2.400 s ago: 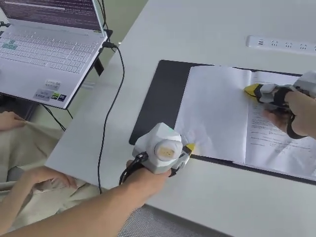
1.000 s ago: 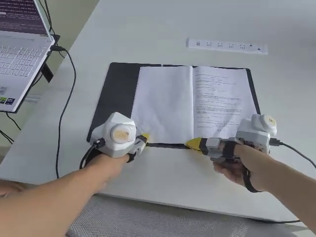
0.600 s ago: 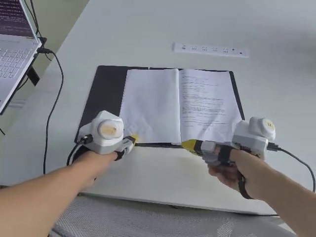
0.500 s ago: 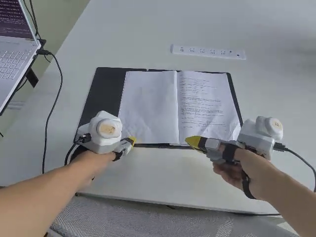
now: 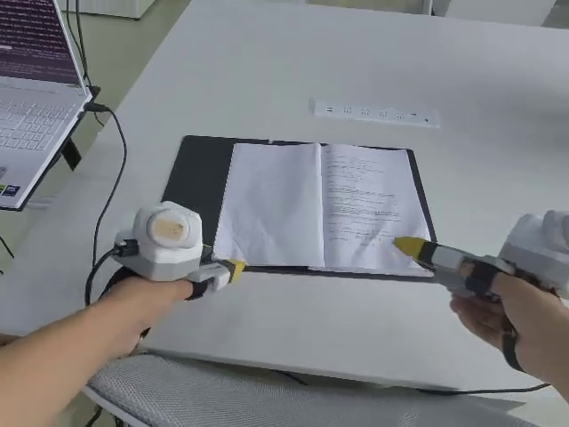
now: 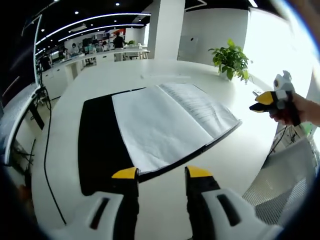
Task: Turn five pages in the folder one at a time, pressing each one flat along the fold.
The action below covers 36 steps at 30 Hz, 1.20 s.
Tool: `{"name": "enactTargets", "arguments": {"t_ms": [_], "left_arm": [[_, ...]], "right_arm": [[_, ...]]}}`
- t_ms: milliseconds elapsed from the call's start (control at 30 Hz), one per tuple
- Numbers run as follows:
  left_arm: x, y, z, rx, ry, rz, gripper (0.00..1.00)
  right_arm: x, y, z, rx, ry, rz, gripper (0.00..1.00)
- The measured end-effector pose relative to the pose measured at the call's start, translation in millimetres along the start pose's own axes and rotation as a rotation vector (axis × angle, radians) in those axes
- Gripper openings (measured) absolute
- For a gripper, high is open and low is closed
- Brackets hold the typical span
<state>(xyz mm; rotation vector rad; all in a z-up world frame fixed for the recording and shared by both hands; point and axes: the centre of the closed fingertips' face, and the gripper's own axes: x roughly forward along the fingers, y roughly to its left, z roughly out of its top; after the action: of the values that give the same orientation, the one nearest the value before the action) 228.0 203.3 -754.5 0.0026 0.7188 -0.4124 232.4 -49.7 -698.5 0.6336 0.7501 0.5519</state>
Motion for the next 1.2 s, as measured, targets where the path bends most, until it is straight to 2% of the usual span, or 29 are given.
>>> {"name": "enactTargets", "arguments": {"t_ms": [67, 233, 267, 300, 367, 467, 567, 733, 900, 1033, 1200], "left_arm": [[-14.3, -0.1, 5.7, -0.017, -0.021, -0.004, 0.38], [-52.3, -3.7, 22.8, -0.013, -0.076, -0.013, 0.43], [-55.4, -4.0, 24.2, -0.011, -0.079, -0.014, 0.43], [-66.9, -6.5, 28.9, -0.007, -0.088, -0.016, 0.44], [-78.2, -11.0, 34.2, -0.004, -0.101, -0.025, 0.45], [-98.3, -18.3, 42.4, -0.001, -0.118, -0.028, 0.49], [-112.5, -22.2, 47.7, 0.006, -0.136, -0.027, 0.54], [-128.9, -23.7, 49.1, 0.027, -0.133, -0.022, 0.57], [-137.5, -24.5, 48.9, -0.002, -0.144, -0.024, 0.65], [-138.4, -23.8, 43.9, -0.007, -0.132, -0.022, 0.67], [-135.8, -21.3, 32.1, 0.004, -0.092, -0.010, 0.67]], "right_arm": [[-12.5, 6.2, 1.6, -0.042, -0.007, -0.010, 0.33], [-42.4, 16.1, 8.7, -0.061, -0.054, -0.030, 0.41], [-45.0, 16.6, 9.5, -0.064, -0.062, -0.034, 0.42], [-51.9, 15.6, 12.5, -0.064, -0.083, -0.042, 0.44], [-62.9, 16.6, 13.0, -0.065, -0.101, -0.052, 0.45], [-77.9, 19.8, 13.1, -0.062, -0.144, -0.074, 0.53], [-85.6, 23.8, 9.5, -0.075, -0.148, -0.084, 0.58], [-92.4, 30.2, 3.4, -0.131, -0.130, -0.107, 0.58], [-93.9, 39.3, 0.8, -0.162, -0.133, -0.103, 0.59], [-92.1, 34.6, -4.5, -0.183, -0.120, -0.121, 0.58], [-89.9, 26.8, -9.6, -0.183, -0.105, -0.135, 0.57]]}}
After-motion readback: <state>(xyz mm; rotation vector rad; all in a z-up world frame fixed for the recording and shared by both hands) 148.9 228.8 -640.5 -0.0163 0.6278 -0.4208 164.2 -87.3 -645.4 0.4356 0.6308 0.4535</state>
